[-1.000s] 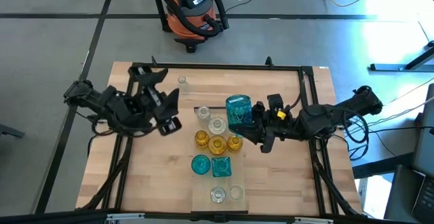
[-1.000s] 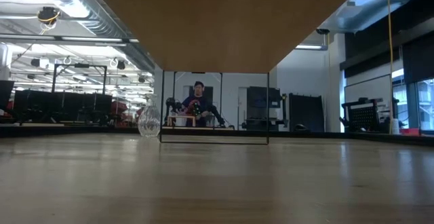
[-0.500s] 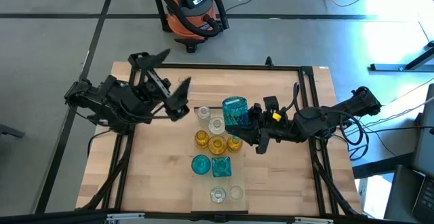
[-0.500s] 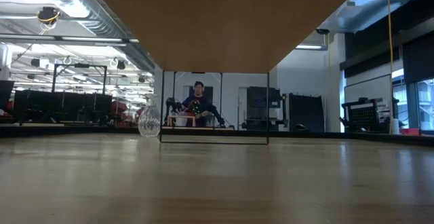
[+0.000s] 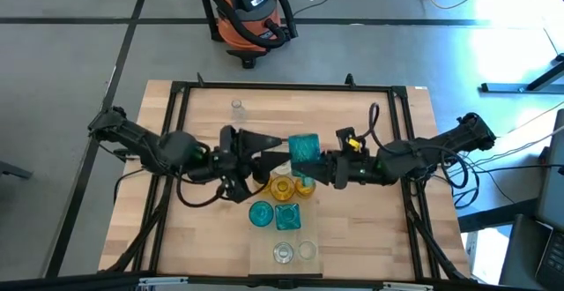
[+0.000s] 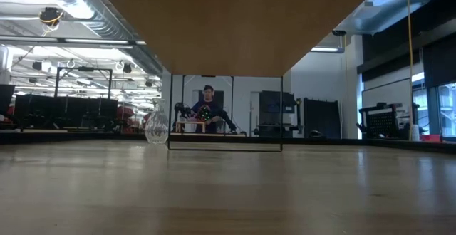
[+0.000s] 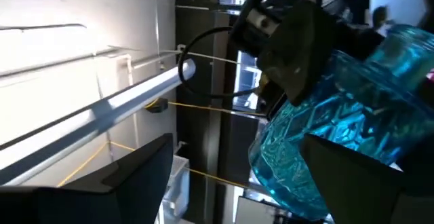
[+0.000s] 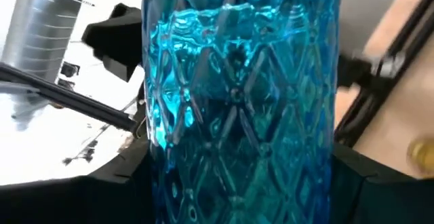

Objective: Sort vases onto shelf
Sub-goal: Put the blue vase on the shelf aligned with the other blue vases

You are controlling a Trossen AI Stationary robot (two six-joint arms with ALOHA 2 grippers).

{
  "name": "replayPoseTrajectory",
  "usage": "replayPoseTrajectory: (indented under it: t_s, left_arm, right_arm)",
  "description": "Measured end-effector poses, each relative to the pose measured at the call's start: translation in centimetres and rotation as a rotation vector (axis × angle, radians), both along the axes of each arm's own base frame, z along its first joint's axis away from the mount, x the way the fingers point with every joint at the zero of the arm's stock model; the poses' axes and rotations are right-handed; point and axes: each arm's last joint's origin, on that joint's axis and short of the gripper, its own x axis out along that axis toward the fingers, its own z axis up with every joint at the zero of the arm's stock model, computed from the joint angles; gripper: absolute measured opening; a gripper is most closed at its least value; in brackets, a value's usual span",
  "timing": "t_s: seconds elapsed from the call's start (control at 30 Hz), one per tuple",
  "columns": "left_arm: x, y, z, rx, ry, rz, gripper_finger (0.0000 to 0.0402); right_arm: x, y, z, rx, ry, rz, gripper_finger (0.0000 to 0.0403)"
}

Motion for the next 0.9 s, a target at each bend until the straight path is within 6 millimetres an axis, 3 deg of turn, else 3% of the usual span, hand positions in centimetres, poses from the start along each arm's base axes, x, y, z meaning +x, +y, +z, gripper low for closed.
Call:
replayPoseTrajectory:
  t_s: [0.2, 0.5, 0.67, 0.9]
  left_arm:
    - [-0.4, -1.4, -0.4, -0.014, 0.029, -0.008, 0.0329]
    - [-1.8, -3.7, -1.5, -0.080, 0.136, 0.224, 0.0329]
    - [-2.6, -5.3, -1.9, -0.028, 0.186, 0.159, 0.0329]
    - [-1.5, -5.1, -3.4, 0.082, 0.292, 0.098, 0.0329]
  right_arm:
    - [-0.2, 0.3, -0.4, 0.184, 0.058, 0.119, 0.0253]
    - [-1.1, -0.1, -0.1, 0.230, 0.101, 0.154, 0.0253]
    - [-1.2, 0.0, -0.2, 0.264, 0.115, 0.190, 0.0253]
    - [-0.7, 0.3, -0.7, 0.386, 0.150, 0.212, 0.0253]
